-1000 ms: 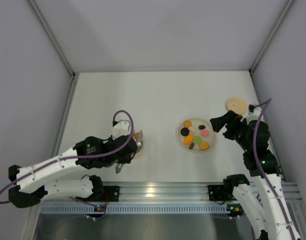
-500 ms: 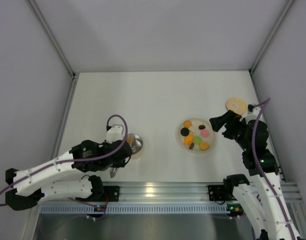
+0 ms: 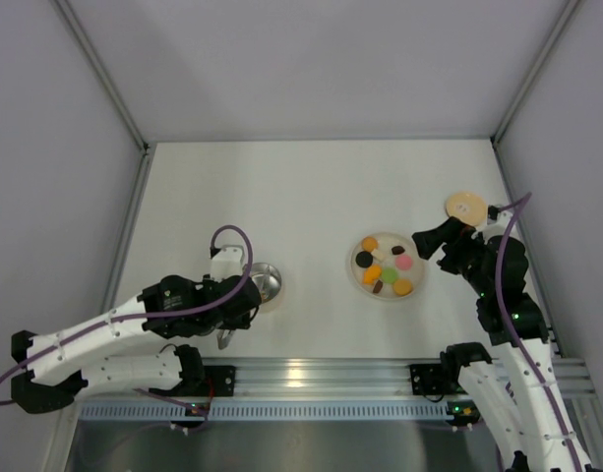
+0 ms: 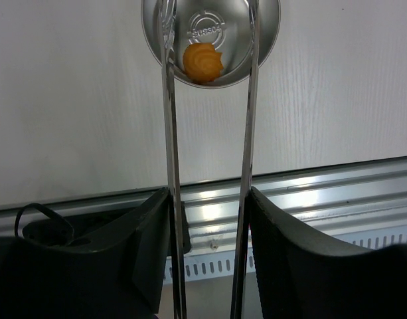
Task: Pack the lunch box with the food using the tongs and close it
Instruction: Place the fake food in the packing box, then pick up the fake food from the plate.
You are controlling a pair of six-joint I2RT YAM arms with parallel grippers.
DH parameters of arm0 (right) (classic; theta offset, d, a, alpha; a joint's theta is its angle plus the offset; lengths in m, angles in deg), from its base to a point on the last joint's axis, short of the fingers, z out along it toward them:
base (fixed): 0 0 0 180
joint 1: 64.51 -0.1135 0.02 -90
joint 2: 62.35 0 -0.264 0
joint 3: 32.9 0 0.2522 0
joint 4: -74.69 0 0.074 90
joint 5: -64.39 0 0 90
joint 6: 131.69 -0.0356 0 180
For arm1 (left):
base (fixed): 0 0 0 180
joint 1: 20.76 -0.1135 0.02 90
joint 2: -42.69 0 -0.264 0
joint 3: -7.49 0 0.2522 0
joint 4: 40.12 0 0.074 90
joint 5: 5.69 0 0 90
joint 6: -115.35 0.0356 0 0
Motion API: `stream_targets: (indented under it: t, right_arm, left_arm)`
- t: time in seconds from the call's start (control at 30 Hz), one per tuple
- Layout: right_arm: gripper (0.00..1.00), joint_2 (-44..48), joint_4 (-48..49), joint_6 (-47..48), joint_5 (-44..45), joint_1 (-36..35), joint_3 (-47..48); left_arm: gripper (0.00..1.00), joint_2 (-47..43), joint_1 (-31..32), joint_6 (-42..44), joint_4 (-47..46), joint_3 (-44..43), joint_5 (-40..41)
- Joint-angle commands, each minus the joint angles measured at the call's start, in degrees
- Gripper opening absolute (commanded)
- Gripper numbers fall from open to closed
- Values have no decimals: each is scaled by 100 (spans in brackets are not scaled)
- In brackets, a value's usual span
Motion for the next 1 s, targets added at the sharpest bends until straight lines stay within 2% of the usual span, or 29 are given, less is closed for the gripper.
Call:
stream_targets:
  t: [0.0,0.27,0.53,0.63,0.9,0.97]
  right_arm:
    - [95,5,380,-36,-14,72,-11]
    - [95,31,371,-36,-31,73,6]
    - [95,66,318,-36,-31,73,59]
    - [95,101,275,-28,-22,73,77]
    - [95,172,37,51,13,73,234]
    - [95,207,-33,113,39,73,270]
  left_arm:
    - [53,57,18,-17,-49,-129,155]
    - [53,346,18,237,-146,-480,163]
    - [54,1198,18,1053,-567,-1664,155]
    - [54,1873,18,1510,-1181,-2148,-134]
    - [54,3728,18,2364,-1894,-3388,-644]
    - [54,3949,18,2426,-1983,-3590,-776]
